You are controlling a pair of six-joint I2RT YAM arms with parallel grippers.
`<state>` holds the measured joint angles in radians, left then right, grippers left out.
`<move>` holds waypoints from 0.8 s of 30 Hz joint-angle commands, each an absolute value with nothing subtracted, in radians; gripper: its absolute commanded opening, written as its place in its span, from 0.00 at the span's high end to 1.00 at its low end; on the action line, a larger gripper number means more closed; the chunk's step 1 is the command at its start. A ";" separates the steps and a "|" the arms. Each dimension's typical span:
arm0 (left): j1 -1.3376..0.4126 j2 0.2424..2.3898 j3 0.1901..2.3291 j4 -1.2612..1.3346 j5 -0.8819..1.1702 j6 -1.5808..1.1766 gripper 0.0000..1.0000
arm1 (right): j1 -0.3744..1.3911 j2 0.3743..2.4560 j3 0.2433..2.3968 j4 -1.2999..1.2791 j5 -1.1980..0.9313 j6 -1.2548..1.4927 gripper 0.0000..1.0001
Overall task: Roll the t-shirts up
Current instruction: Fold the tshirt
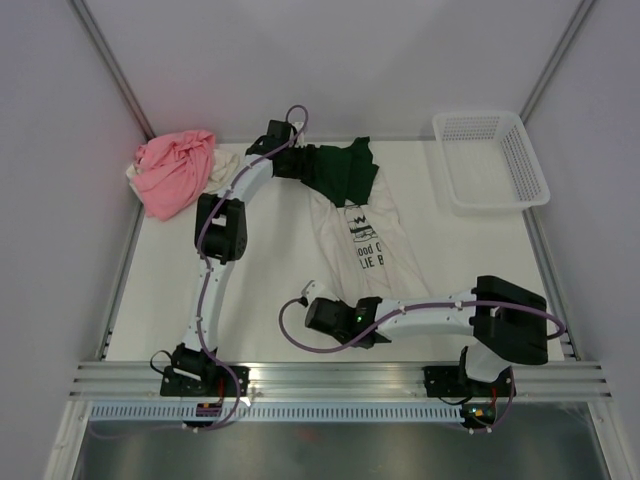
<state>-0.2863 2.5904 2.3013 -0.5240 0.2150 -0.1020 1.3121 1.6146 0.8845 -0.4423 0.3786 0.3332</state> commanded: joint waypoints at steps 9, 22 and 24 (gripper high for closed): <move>-0.278 2.609 2.333 -0.525 0.206 -0.164 0.55 | 1.321 1.529 0.885 -0.485 0.424 0.362 0.67; -0.278 2.608 2.336 -0.517 0.218 -0.156 0.83 | 1.319 1.588 0.807 -0.385 0.368 0.361 0.84; -0.276 2.609 2.338 -0.515 0.207 -0.158 0.93 | 1.319 1.595 0.810 -0.387 0.342 0.353 0.91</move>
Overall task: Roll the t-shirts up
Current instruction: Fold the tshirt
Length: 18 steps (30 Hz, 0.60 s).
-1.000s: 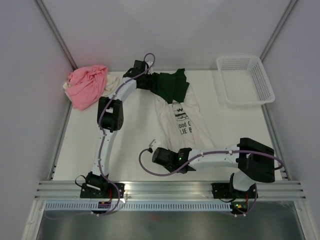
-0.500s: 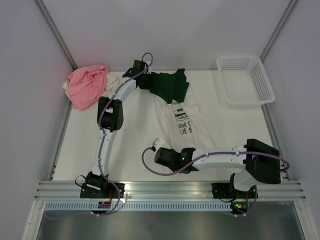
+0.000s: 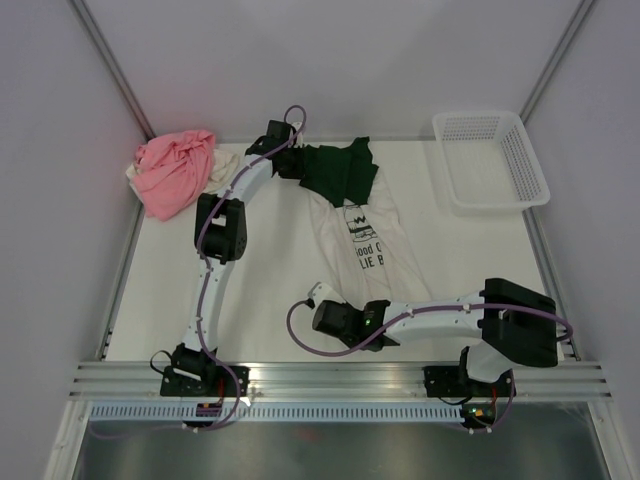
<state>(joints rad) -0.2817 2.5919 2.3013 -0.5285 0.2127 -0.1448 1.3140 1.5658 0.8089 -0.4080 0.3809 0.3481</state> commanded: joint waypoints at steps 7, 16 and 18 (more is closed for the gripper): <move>-0.268 2.602 2.348 -0.503 0.134 -0.156 0.98 | 1.319 1.508 0.796 -0.451 0.187 0.334 1.00; -0.256 2.591 2.376 -0.500 0.101 -0.138 0.98 | 1.319 1.456 0.798 -0.482 0.005 0.298 1.00; -0.255 2.591 2.373 -0.502 0.095 -0.135 0.98 | 1.318 1.459 0.798 -0.476 0.005 0.295 1.00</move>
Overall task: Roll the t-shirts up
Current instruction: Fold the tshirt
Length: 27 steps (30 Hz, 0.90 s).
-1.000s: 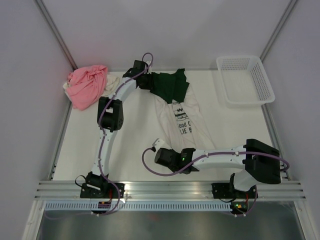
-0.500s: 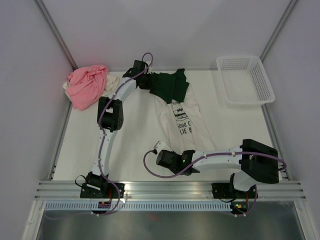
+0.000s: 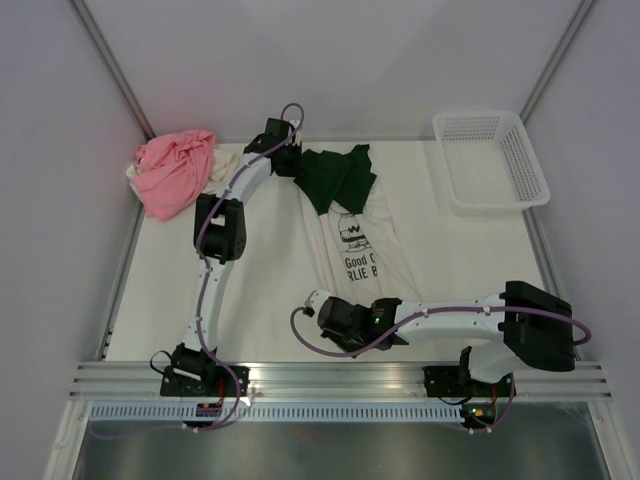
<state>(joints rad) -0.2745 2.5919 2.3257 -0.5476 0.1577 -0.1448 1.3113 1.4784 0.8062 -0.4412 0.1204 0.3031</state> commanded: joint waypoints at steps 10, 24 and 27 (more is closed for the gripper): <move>-0.261 2.577 2.329 -0.502 0.210 -0.081 0.72 | 1.319 1.465 0.787 -0.405 0.104 0.319 0.58; -0.262 2.499 2.321 -0.511 0.186 -0.045 0.28 | 0.964 1.239 0.876 -0.192 0.144 0.347 0.57; -0.262 2.462 2.310 -0.520 0.183 -0.032 0.22 | 0.832 1.337 0.955 -0.109 0.143 0.360 0.60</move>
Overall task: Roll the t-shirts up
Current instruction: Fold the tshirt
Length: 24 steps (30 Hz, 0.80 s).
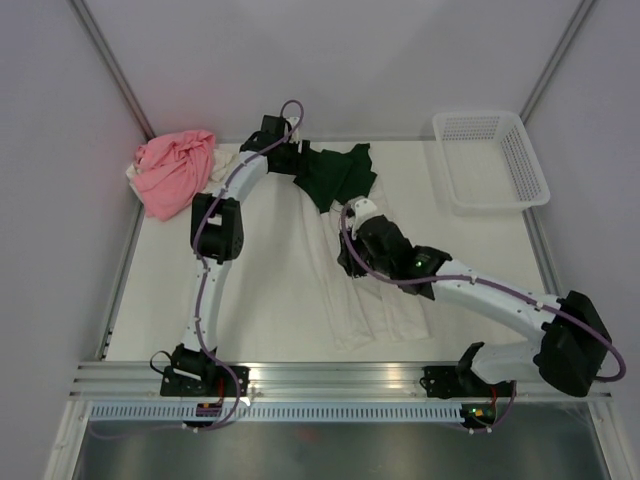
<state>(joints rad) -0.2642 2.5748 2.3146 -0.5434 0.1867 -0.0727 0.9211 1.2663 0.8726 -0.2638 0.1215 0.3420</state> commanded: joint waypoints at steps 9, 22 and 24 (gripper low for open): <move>-0.259 2.269 2.148 -0.564 0.199 -0.003 0.19 | 0.571 1.837 1.354 -0.031 0.018 0.508 0.66; -0.259 2.051 1.761 -0.634 0.302 0.097 0.23 | 0.555 2.167 1.600 -0.078 0.006 0.520 0.52; -0.259 2.051 1.752 -0.637 0.305 0.095 0.24 | 0.555 2.190 1.594 -0.080 0.008 0.519 0.52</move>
<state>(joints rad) -0.2634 2.0899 1.7710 -0.6140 0.2722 0.0536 0.5537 2.1605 1.5570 -0.0898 0.0216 0.5095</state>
